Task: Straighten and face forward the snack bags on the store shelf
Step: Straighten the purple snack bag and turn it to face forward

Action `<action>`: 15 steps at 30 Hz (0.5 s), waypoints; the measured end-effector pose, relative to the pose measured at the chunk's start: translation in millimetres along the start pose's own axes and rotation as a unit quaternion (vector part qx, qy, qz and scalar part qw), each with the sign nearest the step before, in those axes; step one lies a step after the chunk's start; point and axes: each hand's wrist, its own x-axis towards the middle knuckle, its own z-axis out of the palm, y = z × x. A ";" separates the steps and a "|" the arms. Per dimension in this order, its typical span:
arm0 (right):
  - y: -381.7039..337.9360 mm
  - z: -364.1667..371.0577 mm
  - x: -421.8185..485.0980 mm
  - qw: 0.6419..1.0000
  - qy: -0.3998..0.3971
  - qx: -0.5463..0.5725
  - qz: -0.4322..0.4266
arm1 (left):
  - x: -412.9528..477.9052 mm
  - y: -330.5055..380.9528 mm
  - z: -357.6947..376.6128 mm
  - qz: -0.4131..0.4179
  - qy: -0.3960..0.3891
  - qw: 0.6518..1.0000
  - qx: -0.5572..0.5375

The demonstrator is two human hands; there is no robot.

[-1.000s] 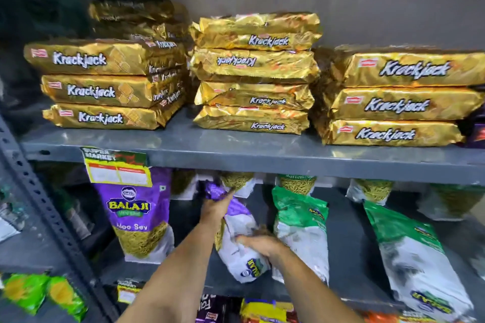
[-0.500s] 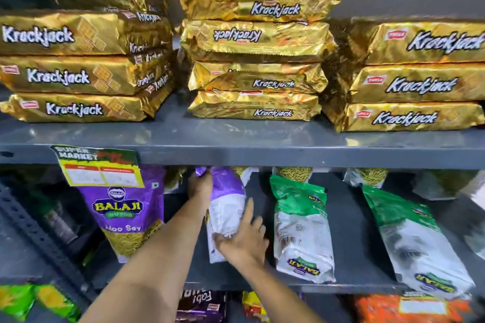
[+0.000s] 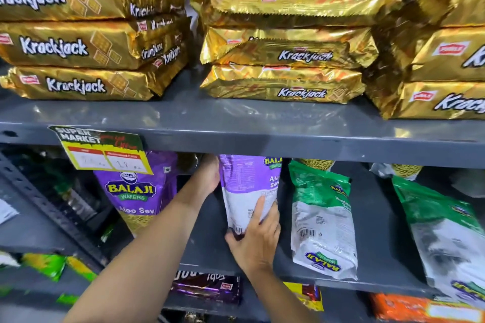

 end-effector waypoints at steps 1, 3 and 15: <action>1.0 -2.8 -3.7 1.000 -0.003 0.009 -0.006 | -3.3 1.4 -1.6 0.015 -0.013 1.000 0.007; 3.8 -10.8 -11.9 0.999 -0.003 0.048 -0.024 | -6.7 1.1 -5.9 0.031 -0.043 0.998 0.034; -4.6 -112.1 114.3 0.800 -0.021 0.585 0.129 | -74.7 -140.7 -28.2 0.083 0.044 0.982 0.167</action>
